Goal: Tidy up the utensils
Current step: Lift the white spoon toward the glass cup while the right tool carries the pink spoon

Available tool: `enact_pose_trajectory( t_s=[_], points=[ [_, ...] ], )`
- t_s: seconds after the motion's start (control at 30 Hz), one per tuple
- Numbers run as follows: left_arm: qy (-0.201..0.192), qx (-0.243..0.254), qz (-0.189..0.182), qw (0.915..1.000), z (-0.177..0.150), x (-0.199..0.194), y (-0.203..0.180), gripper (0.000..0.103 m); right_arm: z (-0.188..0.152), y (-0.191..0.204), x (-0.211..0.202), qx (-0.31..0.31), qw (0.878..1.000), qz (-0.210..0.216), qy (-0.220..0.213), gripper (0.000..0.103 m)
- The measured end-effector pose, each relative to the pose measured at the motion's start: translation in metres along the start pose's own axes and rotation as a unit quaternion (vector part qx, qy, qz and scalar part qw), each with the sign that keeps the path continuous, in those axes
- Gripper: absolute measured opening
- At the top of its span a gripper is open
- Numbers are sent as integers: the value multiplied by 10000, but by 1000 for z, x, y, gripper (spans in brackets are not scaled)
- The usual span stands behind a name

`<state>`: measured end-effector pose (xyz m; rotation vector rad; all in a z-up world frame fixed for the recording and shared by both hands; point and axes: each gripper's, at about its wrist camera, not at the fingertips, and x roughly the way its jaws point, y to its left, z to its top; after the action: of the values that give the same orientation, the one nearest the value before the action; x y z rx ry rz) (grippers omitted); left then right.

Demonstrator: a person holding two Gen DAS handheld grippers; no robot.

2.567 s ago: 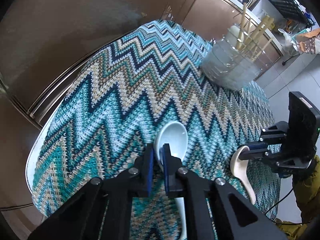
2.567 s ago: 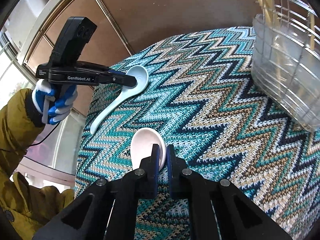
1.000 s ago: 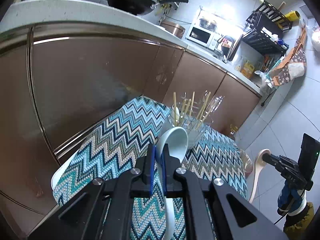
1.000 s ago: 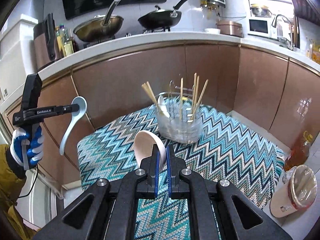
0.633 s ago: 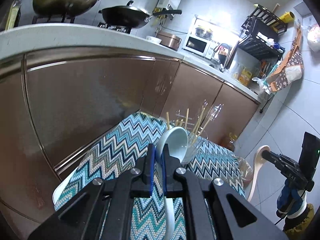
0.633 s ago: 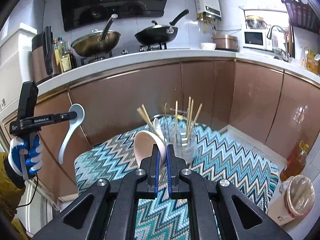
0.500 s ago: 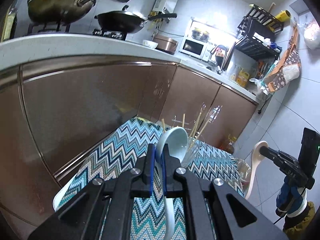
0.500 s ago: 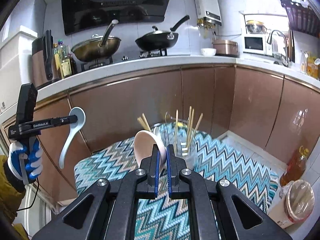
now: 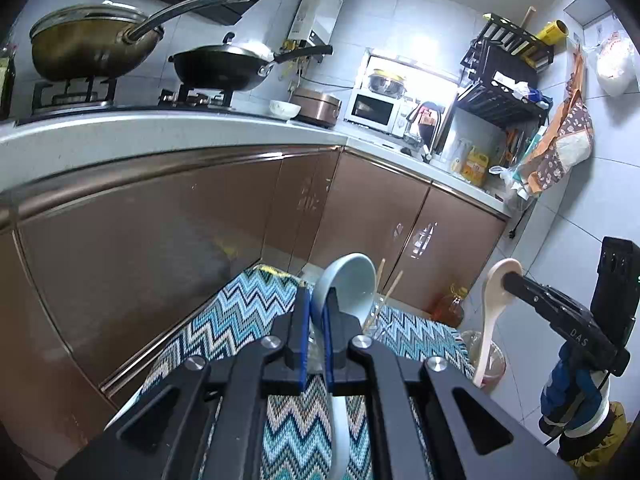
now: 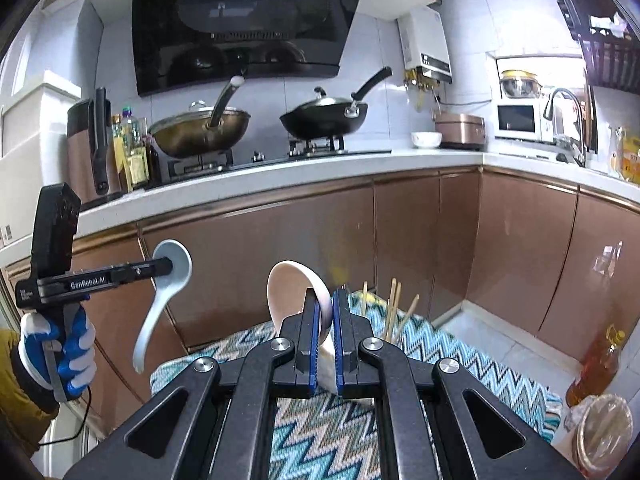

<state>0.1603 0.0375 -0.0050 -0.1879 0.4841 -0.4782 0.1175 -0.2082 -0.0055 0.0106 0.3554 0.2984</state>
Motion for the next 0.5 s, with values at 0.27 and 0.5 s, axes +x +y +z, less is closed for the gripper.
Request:
enact_pose_trajectory(
  t_s=[0.27,0.5],
  points=[
    [-239,111,-25,9997,23,10,-12,5,22,-3,9,10,9995,54,-313,6],
    [-353,111,-3,9993,38,27,-22,5,34,-5,18,-32,9985,-44,-552,6]
  ],
)
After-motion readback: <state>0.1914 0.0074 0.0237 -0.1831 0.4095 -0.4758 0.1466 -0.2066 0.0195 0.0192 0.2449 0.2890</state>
